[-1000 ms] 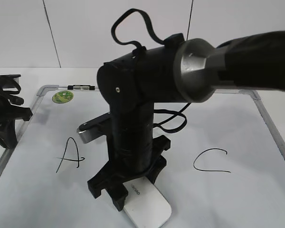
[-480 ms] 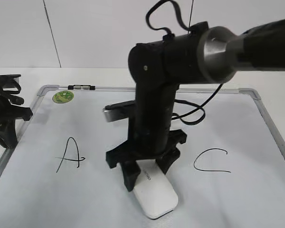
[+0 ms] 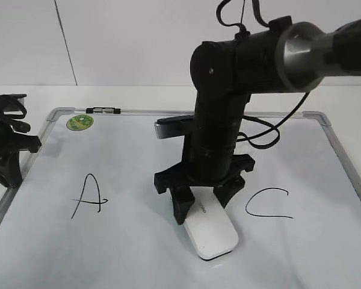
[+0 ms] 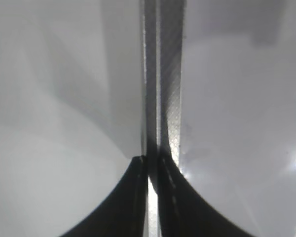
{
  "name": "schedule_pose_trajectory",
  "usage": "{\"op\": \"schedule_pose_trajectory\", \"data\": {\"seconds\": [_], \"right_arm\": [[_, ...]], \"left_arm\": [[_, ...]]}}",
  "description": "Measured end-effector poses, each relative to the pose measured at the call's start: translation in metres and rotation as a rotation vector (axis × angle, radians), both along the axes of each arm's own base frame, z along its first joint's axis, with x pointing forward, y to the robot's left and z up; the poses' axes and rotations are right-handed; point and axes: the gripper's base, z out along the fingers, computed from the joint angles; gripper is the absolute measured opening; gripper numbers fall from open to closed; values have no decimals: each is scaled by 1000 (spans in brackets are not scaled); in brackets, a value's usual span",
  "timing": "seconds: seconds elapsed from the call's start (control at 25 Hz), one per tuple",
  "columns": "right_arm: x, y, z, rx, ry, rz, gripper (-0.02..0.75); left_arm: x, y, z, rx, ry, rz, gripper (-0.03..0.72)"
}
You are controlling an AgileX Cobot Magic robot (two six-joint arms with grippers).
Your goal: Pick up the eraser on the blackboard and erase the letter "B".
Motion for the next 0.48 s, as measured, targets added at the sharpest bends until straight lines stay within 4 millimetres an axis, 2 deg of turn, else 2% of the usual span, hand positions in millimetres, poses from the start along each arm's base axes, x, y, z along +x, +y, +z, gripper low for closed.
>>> {"op": "schedule_pose_trajectory", "data": {"seconds": [0.08, 0.24, 0.32, 0.48], "right_arm": [[-1, -3, 10, 14, -36, -1, 521], [-5, -10, 52, 76, -126, -21, 521], [-7, -16, 65, 90, -142, -41, 521], [-1, -33, 73, 85, -134, -103, 521]], "left_arm": [[0, 0, 0, 0, 0, 0, 41], [0, 0, 1, 0, 1, 0, 41], [0, 0, 1, 1, 1, -1, 41], [0, 0, 1, 1, 1, -1, 41]]}}
